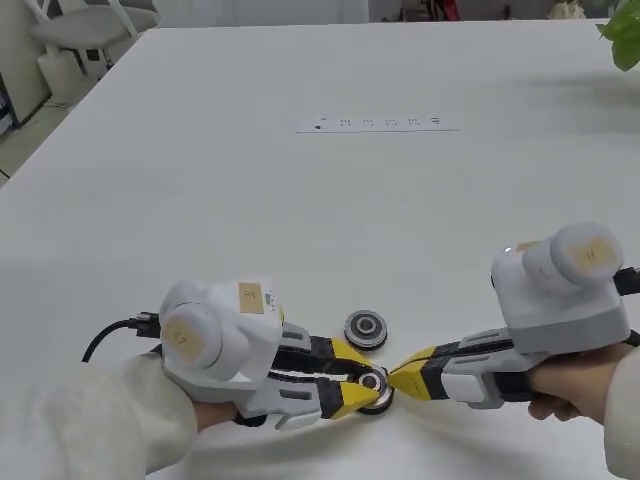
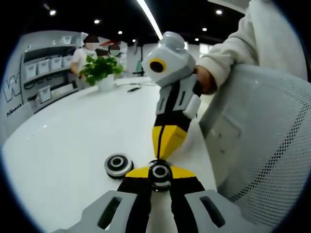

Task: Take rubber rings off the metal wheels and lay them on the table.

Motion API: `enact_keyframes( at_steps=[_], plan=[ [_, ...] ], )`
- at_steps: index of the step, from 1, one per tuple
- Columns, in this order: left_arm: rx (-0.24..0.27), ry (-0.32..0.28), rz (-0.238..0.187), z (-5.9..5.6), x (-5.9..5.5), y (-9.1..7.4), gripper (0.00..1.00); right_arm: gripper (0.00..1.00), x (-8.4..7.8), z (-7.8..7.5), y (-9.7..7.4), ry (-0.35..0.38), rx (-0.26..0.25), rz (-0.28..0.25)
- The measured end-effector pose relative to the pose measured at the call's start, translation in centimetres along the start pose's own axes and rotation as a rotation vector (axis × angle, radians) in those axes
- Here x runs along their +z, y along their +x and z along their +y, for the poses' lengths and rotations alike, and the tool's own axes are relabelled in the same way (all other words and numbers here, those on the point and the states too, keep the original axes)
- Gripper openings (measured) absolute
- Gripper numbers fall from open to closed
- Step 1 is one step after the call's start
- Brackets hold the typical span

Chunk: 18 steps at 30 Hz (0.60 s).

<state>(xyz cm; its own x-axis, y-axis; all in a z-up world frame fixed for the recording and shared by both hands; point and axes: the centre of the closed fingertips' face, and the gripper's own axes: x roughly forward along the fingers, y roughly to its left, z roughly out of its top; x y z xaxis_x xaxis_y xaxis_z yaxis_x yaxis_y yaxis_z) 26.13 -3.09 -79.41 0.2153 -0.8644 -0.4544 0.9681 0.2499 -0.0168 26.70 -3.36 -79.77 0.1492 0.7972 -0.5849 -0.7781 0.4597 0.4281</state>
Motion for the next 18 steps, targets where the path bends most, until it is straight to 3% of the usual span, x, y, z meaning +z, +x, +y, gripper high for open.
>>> enact_keyframes(
  at_steps=[18],
  plan=[
    [0.001, 0.005, 0.0, -0.05, 0.06, -0.01, 0.14, 0.0, 0.22, 0.36, -0.02, 0.006, 0.014, -0.01]
  ],
)
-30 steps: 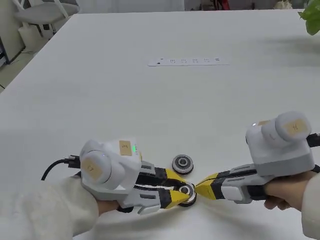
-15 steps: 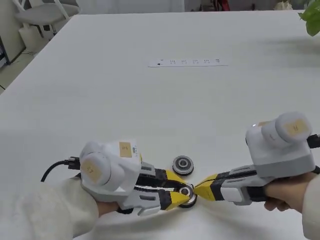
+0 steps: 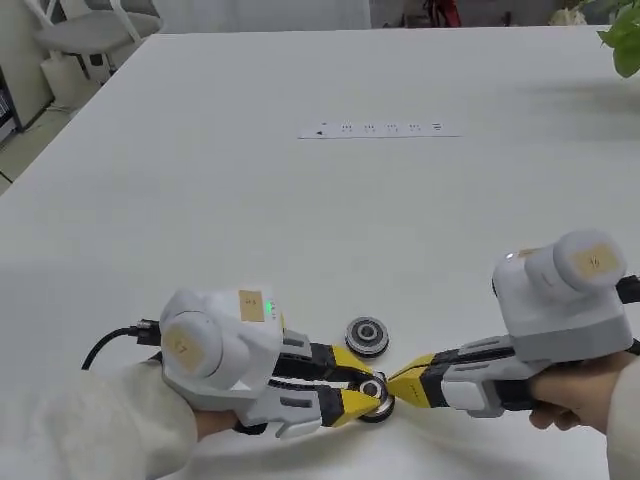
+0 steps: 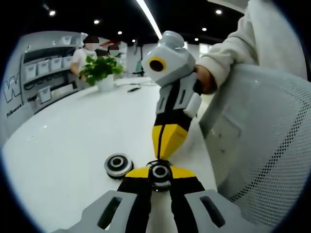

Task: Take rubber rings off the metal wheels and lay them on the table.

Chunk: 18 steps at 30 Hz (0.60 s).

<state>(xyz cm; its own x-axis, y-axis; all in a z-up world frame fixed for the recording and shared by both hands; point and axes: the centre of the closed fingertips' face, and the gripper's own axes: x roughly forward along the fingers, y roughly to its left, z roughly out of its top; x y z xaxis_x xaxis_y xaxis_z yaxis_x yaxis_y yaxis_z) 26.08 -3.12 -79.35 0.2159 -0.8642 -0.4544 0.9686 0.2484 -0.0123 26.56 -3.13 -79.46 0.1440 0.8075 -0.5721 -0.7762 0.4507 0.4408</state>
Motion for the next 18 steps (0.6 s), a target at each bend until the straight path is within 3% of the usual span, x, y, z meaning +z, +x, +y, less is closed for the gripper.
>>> enact_keyframes(
  at_steps=[18],
  plan=[
    [0.001, 0.006, 0.003, -0.08, 0.07, -0.02, 0.14, 0.0, 0.46, 0.6, 0.05, -0.006, 0.023, -0.015]
  ],
)
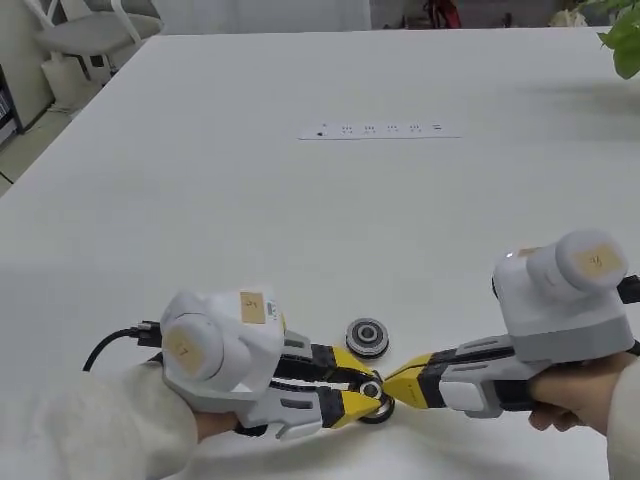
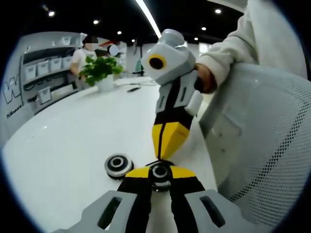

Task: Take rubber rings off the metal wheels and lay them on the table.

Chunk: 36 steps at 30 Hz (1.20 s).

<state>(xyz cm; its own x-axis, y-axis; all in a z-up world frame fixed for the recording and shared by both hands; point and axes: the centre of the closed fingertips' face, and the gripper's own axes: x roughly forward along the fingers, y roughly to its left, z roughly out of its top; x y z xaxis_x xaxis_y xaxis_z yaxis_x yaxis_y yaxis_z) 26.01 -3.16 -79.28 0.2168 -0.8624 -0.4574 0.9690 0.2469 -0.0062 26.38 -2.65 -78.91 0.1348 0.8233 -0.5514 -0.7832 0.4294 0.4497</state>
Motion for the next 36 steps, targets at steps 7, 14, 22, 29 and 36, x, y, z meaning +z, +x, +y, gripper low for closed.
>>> enact_keyframes(
  at_steps=[7, 14, 22, 29, 36],
  plan=[
    [0.002, 0.003, 0.002, 0.06, -0.03, 0.04, 0.14, 0.0, 0.4, 0.25, -0.08, -0.002, 0.009, -0.016],
    [0.002, 0.004, 0.007, 0.08, -0.03, 0.07, 0.14, 0.0, 0.48, 0.22, -0.13, 0.001, 0.01, -0.022],
    [0.001, -0.006, 0.023, 0.1, -0.02, 0.11, 0.15, 0.0, -0.02, -0.24, -0.18, 0.0, -0.007, -0.006],
    [0.006, -0.002, 0.059, 0.08, -0.03, 0.11, 0.15, 0.0, -0.15, -0.37, -0.18, -0.007, -0.016, 0.0],
    [0.003, 0.013, 0.079, 0.07, 0.14, -0.46, 0.2, 0.0, -0.08, -0.61, -0.35, -0.001, -0.024, -0.005]
  ],
)
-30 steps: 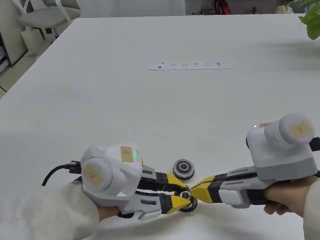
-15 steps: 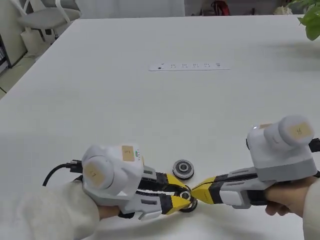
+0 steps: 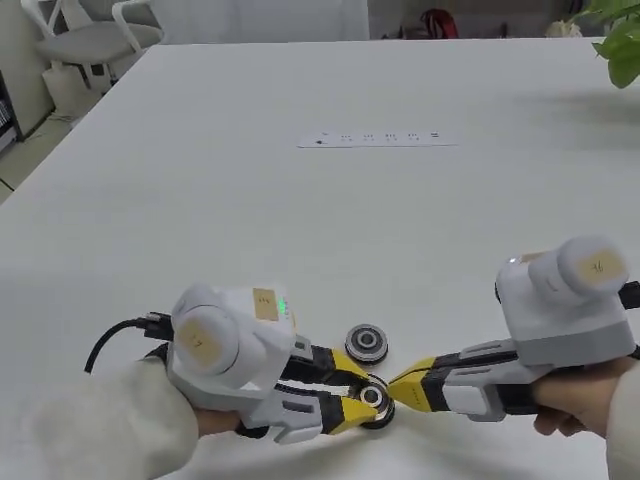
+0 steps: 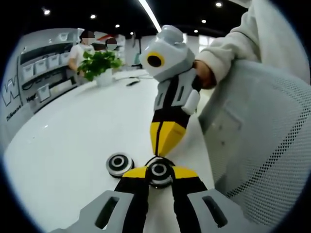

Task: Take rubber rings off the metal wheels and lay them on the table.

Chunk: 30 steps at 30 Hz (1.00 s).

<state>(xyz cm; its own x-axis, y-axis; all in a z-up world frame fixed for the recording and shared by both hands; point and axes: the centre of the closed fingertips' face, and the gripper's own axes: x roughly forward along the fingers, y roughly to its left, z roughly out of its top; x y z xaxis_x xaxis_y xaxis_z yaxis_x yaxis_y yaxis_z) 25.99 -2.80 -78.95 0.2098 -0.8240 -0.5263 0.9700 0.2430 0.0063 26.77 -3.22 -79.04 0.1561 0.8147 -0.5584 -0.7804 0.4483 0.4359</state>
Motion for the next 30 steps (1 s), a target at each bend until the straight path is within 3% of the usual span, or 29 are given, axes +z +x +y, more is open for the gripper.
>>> enact_keyframes(
  at_steps=[4, 9, 20, 23, 30],
  plan=[
    [0.012, -0.004, -0.018, 0.2, 0.9, -0.6, 0.28, 0.0, 0.0, -0.1, -0.1, 0.007, -0.003, -0.002],
    [0.03, 0.007, -0.043, 0.5, 1.9, -1.7, 0.31, 0.0, 0.1, 0.0, -0.1, 0.004, -0.001, -0.004],
    [0.016, 0.075, 0.002, -0.1, 1.8, -2.7, 0.47, 0.0, 0.7, 0.3, -0.5, 0.006, 0.003, -0.022],
    [0.014, 0.063, -0.008, 0.0, 2.0, -3.1, 0.51, 0.0, 0.9, 0.5, -0.7, 0.009, 0.007, -0.029],
    [0.066, 0.033, -0.035, 1.3, 2.4, -4.7, 0.57, 0.0, 1.7, 1.1, -1.1, 0.016, 0.011, -0.059]
  ],
)
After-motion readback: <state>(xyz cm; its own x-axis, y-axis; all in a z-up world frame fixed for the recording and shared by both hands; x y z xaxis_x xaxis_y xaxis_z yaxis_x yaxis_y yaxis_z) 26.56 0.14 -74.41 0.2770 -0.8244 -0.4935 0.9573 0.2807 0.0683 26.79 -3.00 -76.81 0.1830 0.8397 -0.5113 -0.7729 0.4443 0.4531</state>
